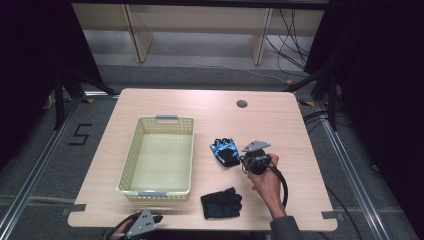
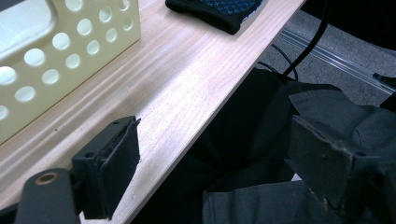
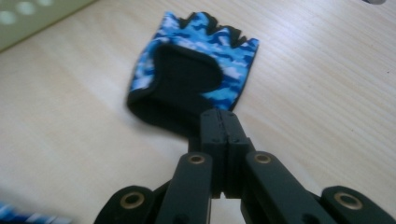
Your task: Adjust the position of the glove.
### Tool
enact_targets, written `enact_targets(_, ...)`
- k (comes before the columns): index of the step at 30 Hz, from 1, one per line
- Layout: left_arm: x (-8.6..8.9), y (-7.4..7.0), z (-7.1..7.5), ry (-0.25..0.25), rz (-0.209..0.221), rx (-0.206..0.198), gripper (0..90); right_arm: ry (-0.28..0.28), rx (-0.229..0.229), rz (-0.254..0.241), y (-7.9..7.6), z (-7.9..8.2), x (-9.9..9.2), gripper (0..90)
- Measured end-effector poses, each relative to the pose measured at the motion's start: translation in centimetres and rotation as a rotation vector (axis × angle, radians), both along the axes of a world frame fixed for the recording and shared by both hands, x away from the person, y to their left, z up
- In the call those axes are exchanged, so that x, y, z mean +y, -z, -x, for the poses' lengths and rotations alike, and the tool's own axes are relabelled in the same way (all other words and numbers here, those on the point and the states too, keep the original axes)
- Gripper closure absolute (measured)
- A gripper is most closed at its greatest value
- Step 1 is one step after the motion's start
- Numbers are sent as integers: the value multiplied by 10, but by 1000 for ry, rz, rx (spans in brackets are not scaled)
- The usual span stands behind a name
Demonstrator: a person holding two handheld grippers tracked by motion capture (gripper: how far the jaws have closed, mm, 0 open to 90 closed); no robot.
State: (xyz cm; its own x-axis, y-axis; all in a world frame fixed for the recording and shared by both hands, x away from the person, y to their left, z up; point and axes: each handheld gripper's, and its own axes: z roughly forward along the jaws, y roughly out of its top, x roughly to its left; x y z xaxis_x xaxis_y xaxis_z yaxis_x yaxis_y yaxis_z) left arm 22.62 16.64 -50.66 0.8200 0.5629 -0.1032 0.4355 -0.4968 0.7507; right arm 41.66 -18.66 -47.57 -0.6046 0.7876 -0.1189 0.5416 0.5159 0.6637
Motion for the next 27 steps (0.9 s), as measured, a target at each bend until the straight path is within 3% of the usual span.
enact_targets(1, -1, 0, 0, -14, -4, -7, 164, 13, 22, 8, 5, -10, 1, 900)
enact_targets(6, -1, 0, 1, -9, 18, 3, 164, 17, 38, 24, 14, -19, 3, 900)
enact_targets(8, 0, -1, 0, 7, -8, 1, 164, 29, 51, 7, 15, -20, 4, 900)
enact_targets(11, -1, -1, 2, -12, 11, 24, 164, 11, 48, 9, 18, -23, 7, 900)
enact_targets(13, 0, 0, 1, -11, -3, 18, 164, -8, 42, 34, 21, -24, 11, 900)
enact_targets(15, -1, -1, 2, -12, 8, 20, 164, -9, 59, 33, 21, -22, 15, 900)
enact_targets(17, 1, -1, 0, 5, -2, 2, 164, -29, 43, 34, 22, -20, 21, 900)
enact_targets(23, 0, -1, 2, -10, -2, 18, 165, -117, 58, 61, 23, -14, 52, 900)
enact_targets(26, 1, -1, 0, 6, -5, 2, 164, -130, 58, 55, 23, -14, 58, 900)
enact_targets(27, 1, -1, 1, 6, -5, 2, 165, -136, 58, 27, 25, -16, 65, 900)
